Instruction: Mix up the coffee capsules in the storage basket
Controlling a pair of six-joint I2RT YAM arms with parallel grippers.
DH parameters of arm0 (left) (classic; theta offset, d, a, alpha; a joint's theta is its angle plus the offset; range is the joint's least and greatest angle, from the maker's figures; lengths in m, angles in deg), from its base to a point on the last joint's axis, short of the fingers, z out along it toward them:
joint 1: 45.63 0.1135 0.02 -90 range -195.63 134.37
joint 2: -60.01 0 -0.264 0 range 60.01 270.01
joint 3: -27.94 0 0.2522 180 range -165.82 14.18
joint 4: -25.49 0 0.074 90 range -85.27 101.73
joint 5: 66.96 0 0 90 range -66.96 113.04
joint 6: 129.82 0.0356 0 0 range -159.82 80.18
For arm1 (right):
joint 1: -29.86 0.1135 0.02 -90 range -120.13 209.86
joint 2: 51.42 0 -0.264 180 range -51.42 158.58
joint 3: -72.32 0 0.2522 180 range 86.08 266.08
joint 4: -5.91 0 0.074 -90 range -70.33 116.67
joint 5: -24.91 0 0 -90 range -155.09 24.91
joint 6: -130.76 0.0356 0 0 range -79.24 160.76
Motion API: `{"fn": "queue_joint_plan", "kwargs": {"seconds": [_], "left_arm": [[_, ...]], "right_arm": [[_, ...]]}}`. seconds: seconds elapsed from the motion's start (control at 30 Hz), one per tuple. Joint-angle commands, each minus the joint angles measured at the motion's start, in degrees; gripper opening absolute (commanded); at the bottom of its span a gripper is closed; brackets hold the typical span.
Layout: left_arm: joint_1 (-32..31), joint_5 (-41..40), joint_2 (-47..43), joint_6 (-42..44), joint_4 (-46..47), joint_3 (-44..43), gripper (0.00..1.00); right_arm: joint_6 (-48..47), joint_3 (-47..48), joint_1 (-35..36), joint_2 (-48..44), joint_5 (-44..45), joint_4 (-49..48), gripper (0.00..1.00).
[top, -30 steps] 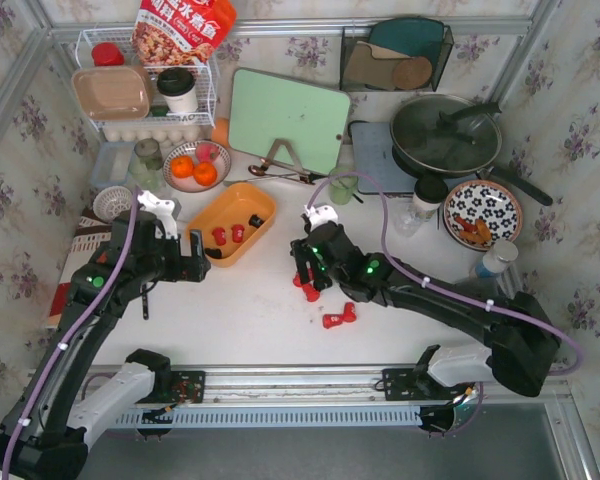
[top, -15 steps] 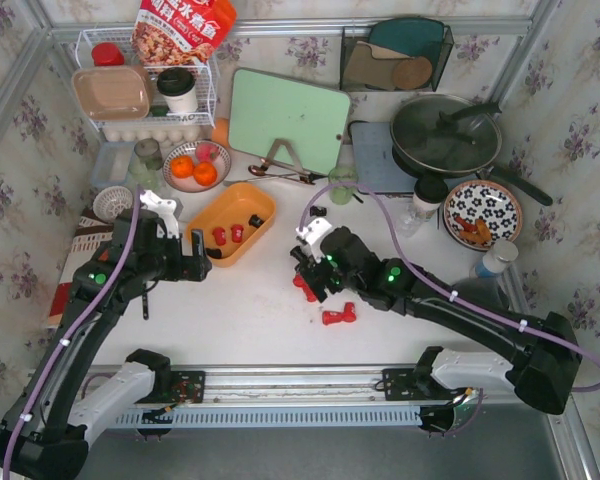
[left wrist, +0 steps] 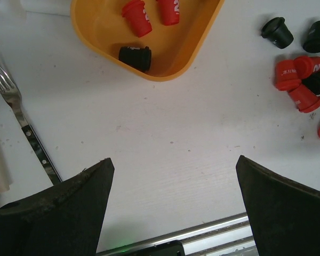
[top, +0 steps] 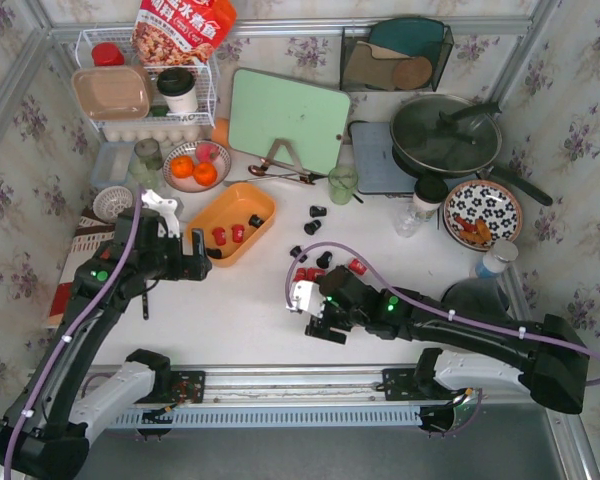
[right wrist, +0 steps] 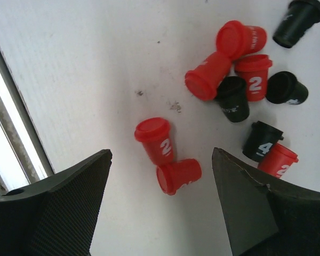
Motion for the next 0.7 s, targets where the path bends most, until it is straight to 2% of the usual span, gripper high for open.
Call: {"fn": "queue_joint_plan", "kwargs": {"seconds": [0.0,0.67], "left_arm": [[0.2,0.7,0.5,-0.2,0.8,-0.3,0.99],[0.7,1.2,0.9,-0.4,0.8,-0.3,0.99]], "right_arm": [[-4.5,-1.6,0.4,-0.3,-2.1,-2.1,0.84],[-6.8,-2.0,0.4,10.8,0.7,-1.9,0.77]]}}
